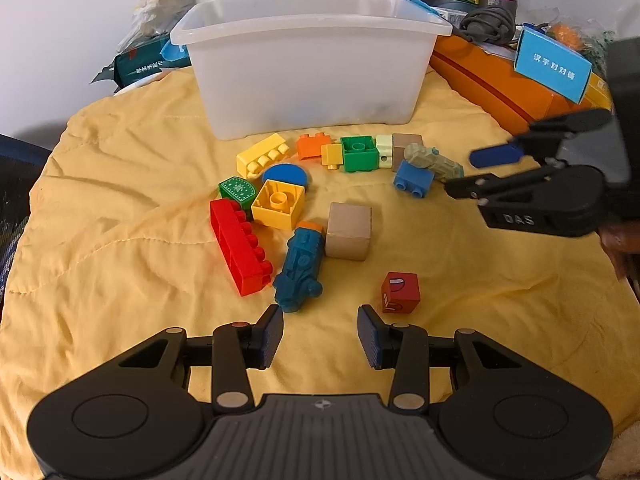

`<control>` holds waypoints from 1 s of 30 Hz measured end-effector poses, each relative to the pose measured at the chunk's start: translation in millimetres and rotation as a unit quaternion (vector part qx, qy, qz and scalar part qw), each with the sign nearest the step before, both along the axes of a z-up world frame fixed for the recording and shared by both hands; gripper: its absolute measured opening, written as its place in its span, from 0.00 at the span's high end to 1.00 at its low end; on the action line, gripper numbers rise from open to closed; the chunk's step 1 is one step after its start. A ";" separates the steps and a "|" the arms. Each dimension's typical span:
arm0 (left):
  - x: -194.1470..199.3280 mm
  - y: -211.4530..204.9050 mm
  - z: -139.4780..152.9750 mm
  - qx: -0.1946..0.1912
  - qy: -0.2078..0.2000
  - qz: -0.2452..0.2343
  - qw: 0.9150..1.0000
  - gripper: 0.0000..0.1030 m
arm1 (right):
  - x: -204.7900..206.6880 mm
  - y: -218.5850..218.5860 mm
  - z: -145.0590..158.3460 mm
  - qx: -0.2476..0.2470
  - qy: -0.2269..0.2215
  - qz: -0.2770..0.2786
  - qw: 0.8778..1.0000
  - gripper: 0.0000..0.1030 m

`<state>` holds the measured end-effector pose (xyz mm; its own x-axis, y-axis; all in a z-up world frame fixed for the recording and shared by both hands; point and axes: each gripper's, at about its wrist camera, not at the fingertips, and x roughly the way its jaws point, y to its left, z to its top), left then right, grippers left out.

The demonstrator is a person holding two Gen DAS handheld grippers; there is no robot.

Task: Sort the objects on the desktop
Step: 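Grasp the teal figure with left tool while right tool grasps grey-green figure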

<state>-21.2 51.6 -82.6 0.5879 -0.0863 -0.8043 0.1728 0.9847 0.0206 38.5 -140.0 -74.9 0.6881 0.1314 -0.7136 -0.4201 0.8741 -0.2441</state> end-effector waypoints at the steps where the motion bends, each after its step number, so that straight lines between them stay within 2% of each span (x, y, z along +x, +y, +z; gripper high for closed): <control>1: 0.2 0.3 0.2 0.000 0.000 0.000 1.000 0.56 | 2.8 1.1 -1.9 -0.008 -0.004 0.012 1.000 0.60; 4: 1.7 0.7 0.3 -0.004 0.001 0.000 1.000 0.56 | 12.9 6.7 -8.4 -0.033 -0.007 0.034 0.999 0.65; 6: 3.8 2.4 0.6 -0.009 0.001 0.001 1.000 0.56 | 19.9 7.9 -10.8 -0.022 0.012 0.035 0.999 0.65; 7: 5.2 2.9 1.0 -0.009 -0.001 0.002 1.000 0.56 | 22.2 7.9 -11.2 -0.015 0.023 0.032 0.999 0.71; 9: 7.7 3.1 1.6 -0.003 -0.007 -0.002 1.000 0.56 | 20.7 8.6 -7.5 -0.010 0.043 0.021 0.999 0.72; 13: 15.3 -2.0 3.6 0.026 -0.021 -0.023 0.999 0.56 | 1.9 0.9 8.0 0.027 0.089 -0.008 0.996 0.75; 18: 28.5 -9.0 4.9 0.051 -0.026 -0.064 0.996 0.57 | -25.6 -21.5 12.6 0.109 0.171 -0.056 0.978 0.76; 22: 43.4 -9.3 -9.9 0.061 0.000 -0.078 0.995 0.61 | -41.4 -29.0 10.8 0.127 0.187 -0.071 0.971 0.76; 25: 50.8 -1.2 -20.2 0.051 0.015 -0.068 0.996 0.63 | -47.0 -28.5 10.3 0.122 0.183 -0.076 0.973 0.75; 26: 51.9 4.1 -20.7 0.033 0.019 -0.060 0.997 0.69 | -48.8 -28.7 9.9 0.122 0.183 -0.078 0.972 0.75; 30: 46.4 16.0 -15.5 -0.006 0.043 -0.043 0.998 0.70 | -53.7 -27.3 6.1 0.117 0.180 -0.082 0.973 0.70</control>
